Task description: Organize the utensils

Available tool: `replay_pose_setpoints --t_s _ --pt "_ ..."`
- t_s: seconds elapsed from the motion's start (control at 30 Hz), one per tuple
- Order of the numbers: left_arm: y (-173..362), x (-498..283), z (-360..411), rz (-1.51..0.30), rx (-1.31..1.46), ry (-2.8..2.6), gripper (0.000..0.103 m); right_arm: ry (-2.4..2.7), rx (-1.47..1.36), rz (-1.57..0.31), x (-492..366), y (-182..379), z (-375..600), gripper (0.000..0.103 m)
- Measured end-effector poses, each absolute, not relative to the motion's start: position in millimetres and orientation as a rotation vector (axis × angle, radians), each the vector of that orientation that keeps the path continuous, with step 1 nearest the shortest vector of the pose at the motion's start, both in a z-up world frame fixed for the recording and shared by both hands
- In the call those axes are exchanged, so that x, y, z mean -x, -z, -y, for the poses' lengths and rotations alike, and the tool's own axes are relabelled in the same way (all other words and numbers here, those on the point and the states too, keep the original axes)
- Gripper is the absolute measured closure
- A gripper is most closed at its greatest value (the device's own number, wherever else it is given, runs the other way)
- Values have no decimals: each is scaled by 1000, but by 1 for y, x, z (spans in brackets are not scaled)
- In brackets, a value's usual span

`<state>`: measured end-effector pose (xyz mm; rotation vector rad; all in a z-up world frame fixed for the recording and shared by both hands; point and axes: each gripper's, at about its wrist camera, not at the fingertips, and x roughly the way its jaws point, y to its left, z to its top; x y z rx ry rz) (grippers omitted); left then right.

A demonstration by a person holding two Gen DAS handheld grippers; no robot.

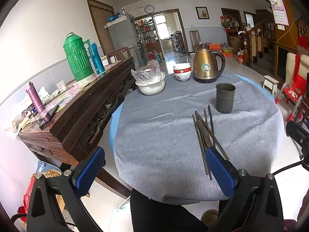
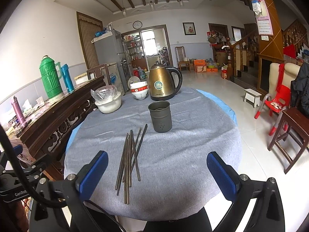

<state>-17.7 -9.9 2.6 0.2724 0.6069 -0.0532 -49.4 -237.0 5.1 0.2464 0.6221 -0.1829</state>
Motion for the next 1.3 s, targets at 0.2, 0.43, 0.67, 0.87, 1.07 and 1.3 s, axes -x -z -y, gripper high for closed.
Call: replay_pose_setpoints --t_s 0.2,0.43,0.67,0.87,1.07,1.3 --pt "-3 19 11 -601 -277 56 0 179 -238 -619 47 -6 235 0" --pt "-2 18 11 -608 -279 59 0 179 -240 -621 47 -6 235 0" --pt "-1 19 11 -612 -277 62 0 180 -240 -620 47 -6 234 0" --pt "1 18 10 -617 -272 64 0 179 -240 -621 47 -6 235 0" --pt "2 18 10 -623 -274 66 0 180 -241 -621 47 -6 235 0" --pt "3 18 9 -627 -272 68 0 179 -240 -622 47 -6 235 0"
